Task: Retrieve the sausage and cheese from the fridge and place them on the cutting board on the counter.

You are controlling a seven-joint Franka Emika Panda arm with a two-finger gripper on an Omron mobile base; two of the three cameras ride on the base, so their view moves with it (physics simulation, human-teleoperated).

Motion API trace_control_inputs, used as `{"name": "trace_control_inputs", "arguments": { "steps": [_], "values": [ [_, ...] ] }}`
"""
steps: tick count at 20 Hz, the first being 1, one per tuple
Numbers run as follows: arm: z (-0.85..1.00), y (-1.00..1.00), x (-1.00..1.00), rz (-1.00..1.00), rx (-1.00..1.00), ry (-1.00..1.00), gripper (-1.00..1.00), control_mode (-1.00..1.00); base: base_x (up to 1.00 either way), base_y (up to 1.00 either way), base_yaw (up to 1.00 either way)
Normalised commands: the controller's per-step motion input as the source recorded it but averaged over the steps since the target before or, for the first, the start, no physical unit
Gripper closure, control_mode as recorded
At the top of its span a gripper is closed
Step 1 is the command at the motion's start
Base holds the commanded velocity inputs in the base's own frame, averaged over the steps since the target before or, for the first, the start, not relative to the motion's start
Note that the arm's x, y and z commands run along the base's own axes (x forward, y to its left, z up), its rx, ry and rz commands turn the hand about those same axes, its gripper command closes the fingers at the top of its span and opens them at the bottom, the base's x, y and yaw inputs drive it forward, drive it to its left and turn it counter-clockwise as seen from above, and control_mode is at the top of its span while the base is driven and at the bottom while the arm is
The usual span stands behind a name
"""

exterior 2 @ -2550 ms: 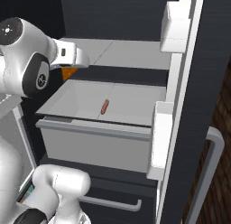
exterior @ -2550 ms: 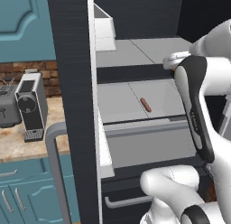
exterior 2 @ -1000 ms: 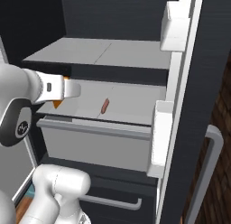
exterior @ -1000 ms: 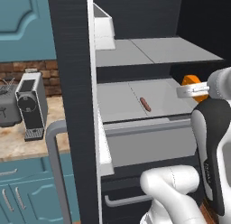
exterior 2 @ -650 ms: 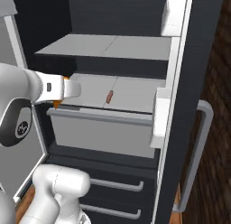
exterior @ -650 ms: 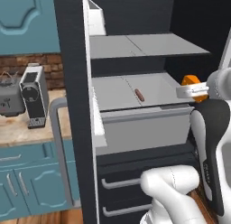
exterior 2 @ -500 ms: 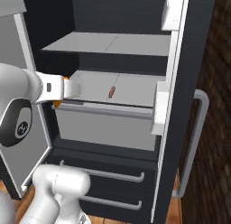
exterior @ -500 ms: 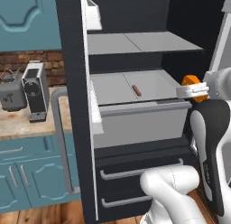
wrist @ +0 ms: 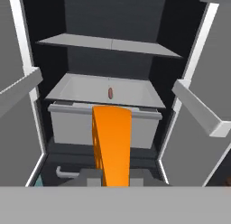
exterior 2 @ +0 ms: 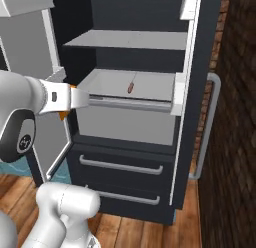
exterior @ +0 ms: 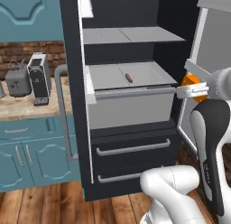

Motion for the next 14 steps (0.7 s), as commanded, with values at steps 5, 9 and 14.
{"name": "trace_control_inputs", "arguments": {
  "steps": [5, 9, 14],
  "values": [
    [0.0, 0.0, 0.0, 0.0, 0.0, 0.0, 1.0, 1.0, -0.83, 0.0, 0.0],
    [0.0, 0.0, 0.0, 0.0, 0.0, 0.0, 1.0, 1.0, -0.73, 0.04, 0.01],
    [0.0, 0.0, 0.0, 0.0, 0.0, 0.0, 1.0, 1.0, -0.45, 0.22, 0.16]
  ]
}}
